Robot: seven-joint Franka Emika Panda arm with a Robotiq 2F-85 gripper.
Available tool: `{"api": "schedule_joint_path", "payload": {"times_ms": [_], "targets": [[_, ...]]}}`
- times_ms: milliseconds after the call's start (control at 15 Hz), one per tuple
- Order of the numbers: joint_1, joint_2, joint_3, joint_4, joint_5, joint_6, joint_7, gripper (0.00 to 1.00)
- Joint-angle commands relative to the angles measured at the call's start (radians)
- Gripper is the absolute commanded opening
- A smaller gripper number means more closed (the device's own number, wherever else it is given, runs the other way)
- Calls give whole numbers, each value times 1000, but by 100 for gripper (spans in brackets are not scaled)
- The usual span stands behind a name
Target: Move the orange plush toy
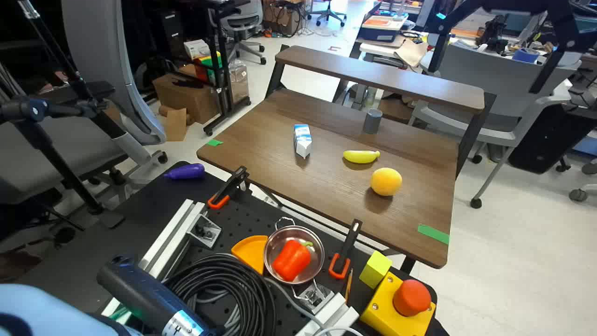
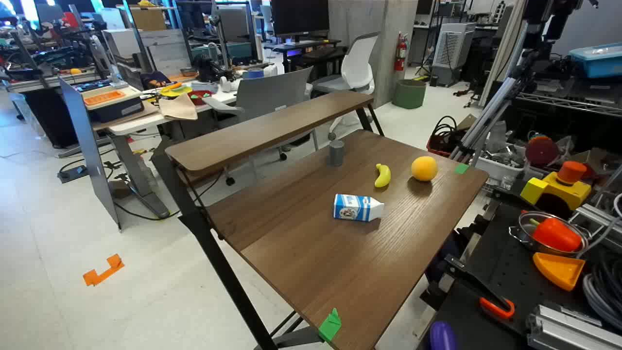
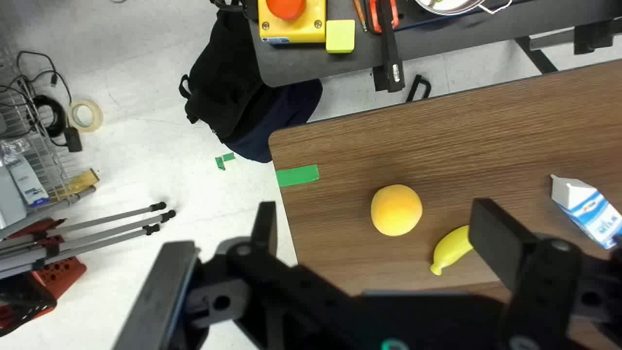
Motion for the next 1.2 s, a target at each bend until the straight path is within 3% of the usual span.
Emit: {"api": "schedule_joint_path", "payload": {"times_ms": [0, 400, 733, 1133], "targets": [[2, 0, -2, 2, 0, -2, 0, 100], [17, 56, -7, 14, 67, 37, 1, 100], [25, 135, 0, 18, 140, 163, 17, 100], [42, 255, 28, 44, 152, 290, 98, 100]]}}
